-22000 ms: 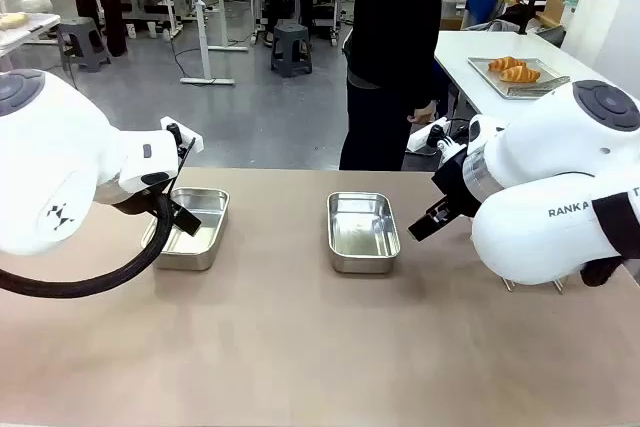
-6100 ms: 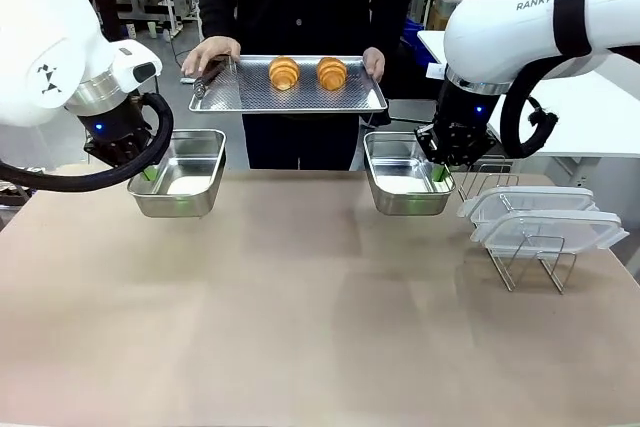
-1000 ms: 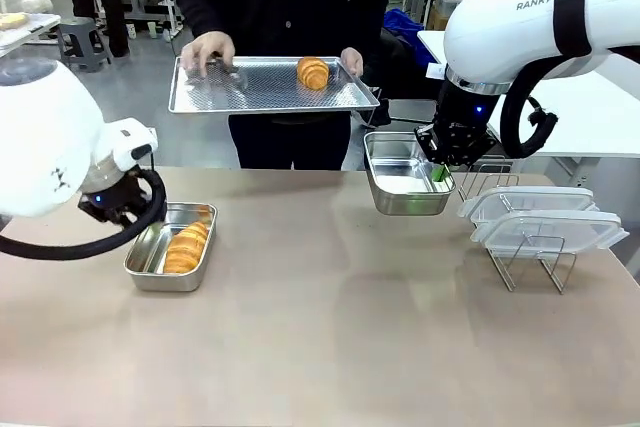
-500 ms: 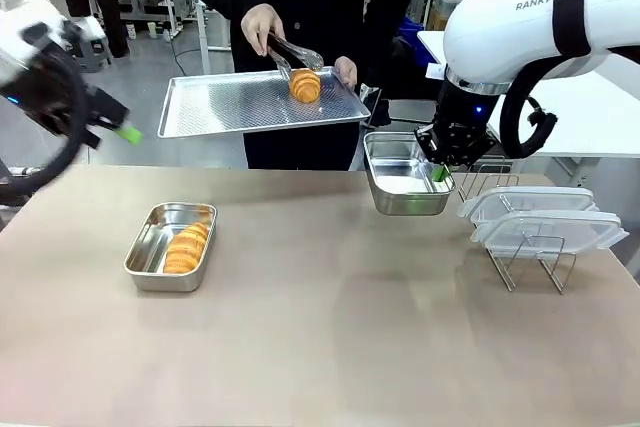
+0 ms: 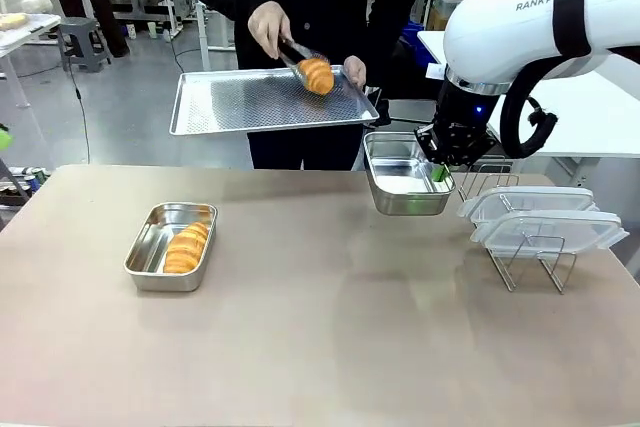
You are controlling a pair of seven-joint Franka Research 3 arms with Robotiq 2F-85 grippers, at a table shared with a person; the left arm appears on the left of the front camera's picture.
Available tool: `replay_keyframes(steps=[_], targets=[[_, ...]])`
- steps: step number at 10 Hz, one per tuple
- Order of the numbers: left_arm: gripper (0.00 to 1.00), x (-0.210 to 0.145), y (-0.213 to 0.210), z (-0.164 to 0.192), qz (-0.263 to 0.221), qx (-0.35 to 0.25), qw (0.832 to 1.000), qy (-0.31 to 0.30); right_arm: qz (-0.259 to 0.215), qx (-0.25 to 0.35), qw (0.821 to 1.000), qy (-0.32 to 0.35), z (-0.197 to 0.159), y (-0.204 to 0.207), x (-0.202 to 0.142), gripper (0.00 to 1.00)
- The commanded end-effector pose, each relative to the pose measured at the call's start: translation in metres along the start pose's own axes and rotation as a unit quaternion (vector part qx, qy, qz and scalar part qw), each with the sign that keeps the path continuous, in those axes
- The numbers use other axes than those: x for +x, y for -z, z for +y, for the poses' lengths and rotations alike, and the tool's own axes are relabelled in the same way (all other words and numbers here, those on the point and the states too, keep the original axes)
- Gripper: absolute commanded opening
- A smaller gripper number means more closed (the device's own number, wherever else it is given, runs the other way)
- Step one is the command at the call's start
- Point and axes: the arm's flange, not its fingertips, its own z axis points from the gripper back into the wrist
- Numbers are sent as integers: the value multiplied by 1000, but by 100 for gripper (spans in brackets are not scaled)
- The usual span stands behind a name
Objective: Place the bread in airtight containers.
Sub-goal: Once an object is inside an Airtight Container , place the container in the center of the table.
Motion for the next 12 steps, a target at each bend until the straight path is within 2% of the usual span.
replay_keyframes(steps=[1,5,8,9,12], targets=[[100,-33,10,-3,-59,1,997,51,-3,0,1000,6,0,-3,0,0],[100,-64,10,0,-150,-12,984,98,-3,0,1000,6,0,-3,0,0],[100,-56,22,-5,-191,-42,975,102,-3,0,1000,6,0,-3,0,0],[100,-58,14,-3,-156,-15,983,95,-3,0,1000,6,0,-3,0,0],[100,-58,14,-3,-156,-15,983,95,-3,0,1000,6,0,-3,0,0]])
